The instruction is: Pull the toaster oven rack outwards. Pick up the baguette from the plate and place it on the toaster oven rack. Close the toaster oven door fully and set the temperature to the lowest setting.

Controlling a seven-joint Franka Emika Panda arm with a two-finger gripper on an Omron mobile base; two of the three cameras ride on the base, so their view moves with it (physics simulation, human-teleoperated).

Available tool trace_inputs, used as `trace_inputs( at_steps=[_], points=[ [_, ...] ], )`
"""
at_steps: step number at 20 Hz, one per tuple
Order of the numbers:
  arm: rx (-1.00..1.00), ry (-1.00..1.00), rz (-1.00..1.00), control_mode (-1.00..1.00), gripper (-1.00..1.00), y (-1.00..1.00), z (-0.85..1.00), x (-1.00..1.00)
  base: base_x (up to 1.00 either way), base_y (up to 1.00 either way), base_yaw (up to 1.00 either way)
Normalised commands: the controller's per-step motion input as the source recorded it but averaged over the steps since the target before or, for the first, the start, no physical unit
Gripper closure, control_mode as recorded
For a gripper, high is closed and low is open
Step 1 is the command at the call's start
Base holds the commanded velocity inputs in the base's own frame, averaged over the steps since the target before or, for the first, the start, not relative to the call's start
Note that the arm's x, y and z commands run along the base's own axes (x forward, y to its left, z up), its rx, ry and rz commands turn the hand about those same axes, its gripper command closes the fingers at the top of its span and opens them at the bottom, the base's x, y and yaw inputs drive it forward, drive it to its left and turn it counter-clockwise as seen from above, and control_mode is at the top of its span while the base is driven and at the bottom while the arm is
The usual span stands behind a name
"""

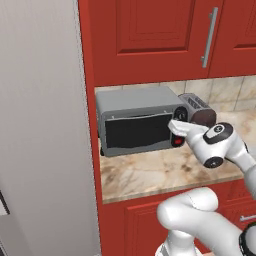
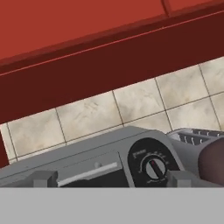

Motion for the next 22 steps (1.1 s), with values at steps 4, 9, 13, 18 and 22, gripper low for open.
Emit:
trace_inputs(
  at_steps=[4, 9, 13, 18, 22],
  points=[
    [-0.40, 0.13, 0.00, -1.00, -1.00, -0.55, -0.01, 0.37, 0.00, 0.00, 0.00],
    [-0.31, 0.06, -0.06, -1.00, -1.00, -0.66, -0.20, 0.07, 0.00, 0.00, 0.00],
    [-0.30, 0.08, -0.13, -1.00, -1.00, -0.71, -0.13, 0.00, 0.00, 0.00, 0.00],
    [-0.29, 0.02, -0.03, -1.00, -1.00, -0.29, -0.06, -0.27, 0.00, 0.00, 0.00],
    [-0.45, 0.03, 0.05, -1.00, -1.00, 0.00, -0.04, -0.09, 0.00, 0.00, 0.00]
  ],
)
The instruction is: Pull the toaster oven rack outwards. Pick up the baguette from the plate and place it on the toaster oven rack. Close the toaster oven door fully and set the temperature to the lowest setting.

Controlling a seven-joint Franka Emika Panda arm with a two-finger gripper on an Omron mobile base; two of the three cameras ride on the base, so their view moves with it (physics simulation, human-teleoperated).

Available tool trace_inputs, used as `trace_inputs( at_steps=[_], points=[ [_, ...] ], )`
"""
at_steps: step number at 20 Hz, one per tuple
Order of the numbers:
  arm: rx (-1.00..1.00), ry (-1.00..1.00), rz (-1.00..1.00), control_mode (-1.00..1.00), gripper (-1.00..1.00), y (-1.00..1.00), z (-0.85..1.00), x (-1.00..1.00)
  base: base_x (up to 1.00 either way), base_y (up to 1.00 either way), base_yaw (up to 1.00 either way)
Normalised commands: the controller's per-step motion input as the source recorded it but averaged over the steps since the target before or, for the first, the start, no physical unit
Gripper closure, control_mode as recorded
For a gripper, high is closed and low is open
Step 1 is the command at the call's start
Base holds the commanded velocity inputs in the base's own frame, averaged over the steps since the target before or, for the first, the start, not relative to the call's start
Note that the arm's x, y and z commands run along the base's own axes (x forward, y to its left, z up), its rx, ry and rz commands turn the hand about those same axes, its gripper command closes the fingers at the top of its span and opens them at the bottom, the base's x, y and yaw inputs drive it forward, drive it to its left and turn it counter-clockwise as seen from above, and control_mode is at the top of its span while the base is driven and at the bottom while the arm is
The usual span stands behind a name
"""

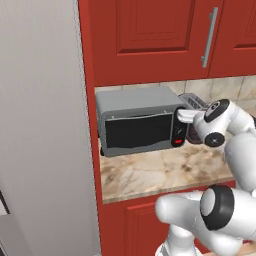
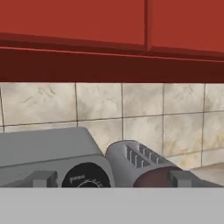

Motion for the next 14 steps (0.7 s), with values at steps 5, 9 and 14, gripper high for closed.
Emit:
trace_inputs(
  at_steps=[5, 9, 14],
  points=[
    [-0.23, 0.13, 0.00, -1.00, -1.00, -0.28, -0.22, -0.01, 0.00, 0.00, 0.00],
    [0.55, 0.28, -0.03, -1.00, -1.00, -0.35, 0.07, -0.09, 0.00, 0.00, 0.00],
    [0.94, 0.17, -0.07, -1.00, -1.00, -0.01, 0.43, -0.08, 0.00, 0.00, 0.00]
  ],
)
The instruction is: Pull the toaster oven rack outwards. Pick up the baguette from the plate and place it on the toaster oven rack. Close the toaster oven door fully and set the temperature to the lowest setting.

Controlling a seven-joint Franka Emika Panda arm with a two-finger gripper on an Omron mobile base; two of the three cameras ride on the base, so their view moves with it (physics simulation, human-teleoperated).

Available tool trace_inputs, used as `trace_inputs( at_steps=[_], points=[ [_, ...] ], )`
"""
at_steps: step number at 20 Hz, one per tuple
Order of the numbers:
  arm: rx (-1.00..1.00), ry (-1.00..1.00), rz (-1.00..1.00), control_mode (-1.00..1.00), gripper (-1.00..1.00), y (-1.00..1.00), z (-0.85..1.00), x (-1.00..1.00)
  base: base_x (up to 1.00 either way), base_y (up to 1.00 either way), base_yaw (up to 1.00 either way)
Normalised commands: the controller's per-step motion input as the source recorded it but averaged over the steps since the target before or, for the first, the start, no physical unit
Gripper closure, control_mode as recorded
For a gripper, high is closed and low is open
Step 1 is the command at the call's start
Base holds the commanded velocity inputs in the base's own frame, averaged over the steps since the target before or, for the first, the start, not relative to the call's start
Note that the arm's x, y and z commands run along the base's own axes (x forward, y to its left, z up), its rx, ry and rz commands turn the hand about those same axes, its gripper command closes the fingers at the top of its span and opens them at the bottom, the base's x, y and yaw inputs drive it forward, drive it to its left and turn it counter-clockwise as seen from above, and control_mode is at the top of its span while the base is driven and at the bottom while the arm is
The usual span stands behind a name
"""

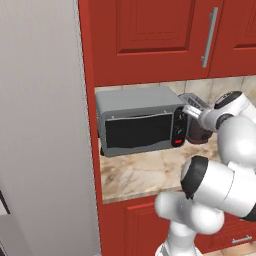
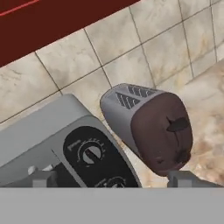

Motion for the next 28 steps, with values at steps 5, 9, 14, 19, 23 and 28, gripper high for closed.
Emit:
trace_inputs(
  at_steps=[5, 9, 14, 19, 23, 28],
  points=[
    [0.98, 0.00, -0.09, -1.00, -1.00, 0.00, 0.40, -0.04, 0.00, 0.00, 0.00],
    [0.98, 0.00, -0.20, -1.00, -1.00, 0.00, 0.35, -0.39, 0.00, 0.00, 0.00],
    [0.88, 0.00, -0.34, -1.00, -1.00, 0.00, 0.61, -0.71, 0.00, 0.00, 0.00],
    [0.74, 0.00, -0.41, -1.00, -1.00, -0.08, 0.98, -0.73, 0.00, 0.00, 0.00],
    [0.60, 0.03, -0.38, -1.00, -1.00, -0.01, 1.00, -0.59, 0.00, 0.00, 0.00],
    [0.54, 0.21, -0.25, -1.00, -1.00, 0.00, 1.00, -0.53, 0.00, 0.00, 0.00]
  ],
)
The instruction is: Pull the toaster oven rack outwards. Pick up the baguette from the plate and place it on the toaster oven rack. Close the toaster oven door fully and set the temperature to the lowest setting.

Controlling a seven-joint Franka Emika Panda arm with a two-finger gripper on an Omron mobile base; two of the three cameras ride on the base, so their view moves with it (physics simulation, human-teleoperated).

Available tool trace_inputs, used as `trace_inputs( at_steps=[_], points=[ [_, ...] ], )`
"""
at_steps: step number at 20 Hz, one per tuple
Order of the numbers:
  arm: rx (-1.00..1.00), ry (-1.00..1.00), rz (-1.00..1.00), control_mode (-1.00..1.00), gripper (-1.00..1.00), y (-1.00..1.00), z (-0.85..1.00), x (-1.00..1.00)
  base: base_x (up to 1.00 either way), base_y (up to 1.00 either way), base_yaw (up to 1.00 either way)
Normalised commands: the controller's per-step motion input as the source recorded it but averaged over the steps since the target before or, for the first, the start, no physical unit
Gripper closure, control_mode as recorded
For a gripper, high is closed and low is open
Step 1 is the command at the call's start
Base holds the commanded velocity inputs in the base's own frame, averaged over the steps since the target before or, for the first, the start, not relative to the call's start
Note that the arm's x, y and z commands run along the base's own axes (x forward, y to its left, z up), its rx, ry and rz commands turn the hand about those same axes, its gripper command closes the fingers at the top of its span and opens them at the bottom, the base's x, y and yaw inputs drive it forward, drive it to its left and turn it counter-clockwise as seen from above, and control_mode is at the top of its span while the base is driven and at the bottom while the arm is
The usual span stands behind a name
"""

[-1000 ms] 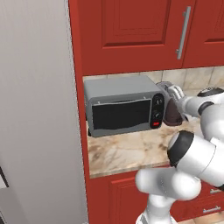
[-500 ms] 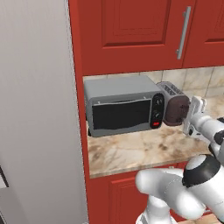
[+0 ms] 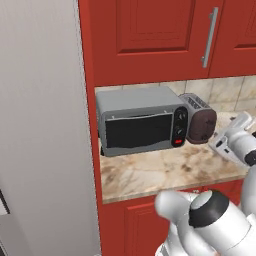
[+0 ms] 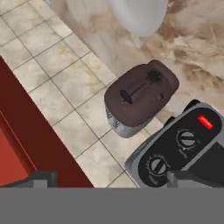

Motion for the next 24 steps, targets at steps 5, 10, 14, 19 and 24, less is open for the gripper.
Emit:
trace_inputs(
  at_steps=[5, 10, 14, 19, 24],
  points=[
    [0.72, 0.36, -0.28, -1.00, -1.00, -0.01, 0.68, -0.74, 0.00, 0.00, 0.00],
    [0.84, 0.36, -0.39, -1.00, -1.00, -0.04, 0.35, -0.87, 0.00, 0.00, 0.00],
    [0.81, 0.25, -0.39, -1.00, -1.00, -0.11, 0.62, -0.57, 0.00, 0.00, 0.00],
    [0.11, 0.14, -0.08, -1.00, -1.00, -0.82, 0.36, 0.10, 0.00, 0.00, 0.00],
    [0.02, -0.04, 0.02, -1.00, -1.00, -0.61, 0.17, 0.00, 0.00, 0.00, 0.00]
  ],
)
